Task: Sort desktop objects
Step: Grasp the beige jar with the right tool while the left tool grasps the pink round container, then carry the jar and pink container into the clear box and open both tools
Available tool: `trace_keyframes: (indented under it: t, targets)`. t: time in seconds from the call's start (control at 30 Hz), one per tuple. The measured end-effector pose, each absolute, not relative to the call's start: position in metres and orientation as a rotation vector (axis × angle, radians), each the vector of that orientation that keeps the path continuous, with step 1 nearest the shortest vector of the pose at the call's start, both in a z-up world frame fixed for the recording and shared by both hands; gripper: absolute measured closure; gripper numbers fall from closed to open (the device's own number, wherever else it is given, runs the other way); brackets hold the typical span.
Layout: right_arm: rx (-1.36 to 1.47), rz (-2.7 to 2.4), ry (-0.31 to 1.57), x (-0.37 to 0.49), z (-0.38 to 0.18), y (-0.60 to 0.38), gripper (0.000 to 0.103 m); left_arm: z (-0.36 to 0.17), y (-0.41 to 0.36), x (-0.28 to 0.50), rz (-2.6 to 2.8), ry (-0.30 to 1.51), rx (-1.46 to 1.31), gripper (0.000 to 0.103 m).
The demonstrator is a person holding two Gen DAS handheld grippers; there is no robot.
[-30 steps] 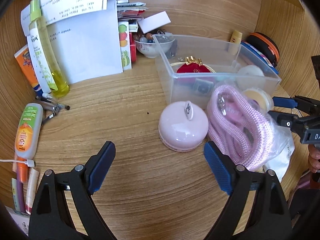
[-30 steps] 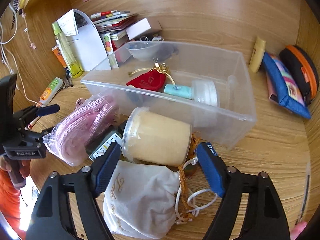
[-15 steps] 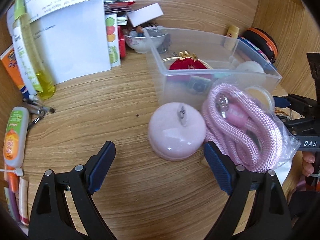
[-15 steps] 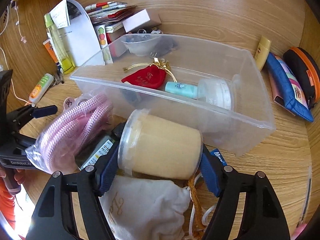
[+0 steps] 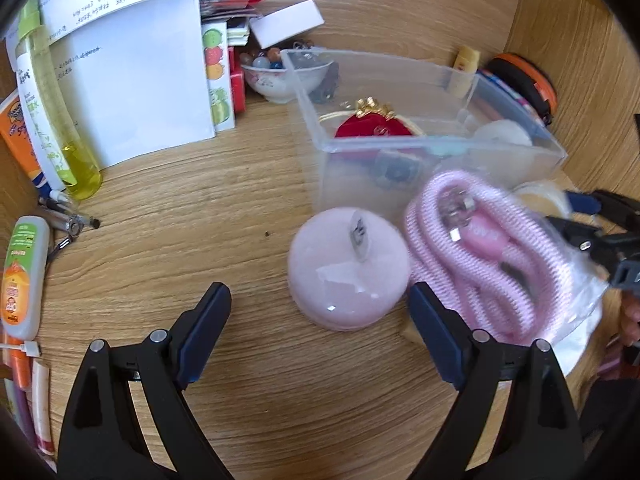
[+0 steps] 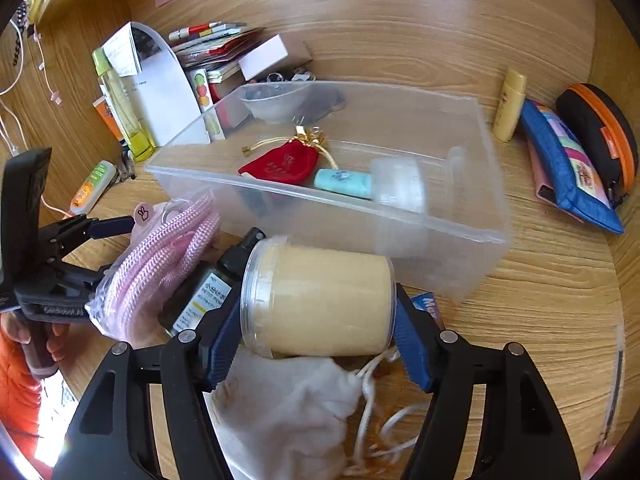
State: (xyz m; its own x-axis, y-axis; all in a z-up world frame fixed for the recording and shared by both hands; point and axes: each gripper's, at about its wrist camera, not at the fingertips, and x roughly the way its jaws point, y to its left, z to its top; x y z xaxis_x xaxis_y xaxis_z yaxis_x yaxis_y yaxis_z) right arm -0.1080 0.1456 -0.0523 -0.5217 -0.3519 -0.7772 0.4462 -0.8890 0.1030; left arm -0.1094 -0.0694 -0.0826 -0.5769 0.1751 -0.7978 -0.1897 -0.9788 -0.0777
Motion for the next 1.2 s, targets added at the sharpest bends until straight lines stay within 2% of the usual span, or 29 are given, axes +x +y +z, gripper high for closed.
trace_keyframes:
  t: [0.2, 0.37, 0.5, 0.57, 0.63, 0.7, 0.93, 1.2]
  targets:
    - [1.191, -2.438, 0.235, -0.101, -0.051, 0.162, 0.038, -0.087, -0.066, -0.112, 2.619, 0.022, -1.353, 0.012]
    - [1.247, -2.426, 0.177, -0.113, -0.057, 0.163, 0.036, -0.089, -0.058, -0.119, 2.641, 0.042, -1.356, 0.012]
    - [1.247, -2.432, 0.204, -0.115, -0.063, 0.153, 0.035, -0.091, -0.054, -0.124, 2.664, 0.057, -1.355, 0.013]
    - [1.232, -2.437, 0.219, -0.114, -0.063, 0.15, 0.035, -0.092, -0.053, -0.126, 2.678, 0.075, -1.346, 0.017]
    - [1.215, -2.452, 0.217, -0.115, -0.064, 0.147, 0.036, -0.092, -0.049, -0.126, 2.691, 0.104, -1.334, 0.032]
    - [1.195, -2.464, 0.214, -0.115, -0.063, 0.148, 0.037, -0.091, -0.048, -0.126, 2.692, 0.109, -1.318, 0.041]
    - [1.11, -2.485, 0.228, -0.109, -0.046, 0.151, 0.039, -0.09, -0.057, -0.128, 2.715, 0.047, -1.317, 0.041]
    - [1.055, -2.468, 0.107, -0.11, -0.019, 0.168, 0.039, -0.075, -0.066, -0.119, 2.766, -0.035, -1.262, 0.041]
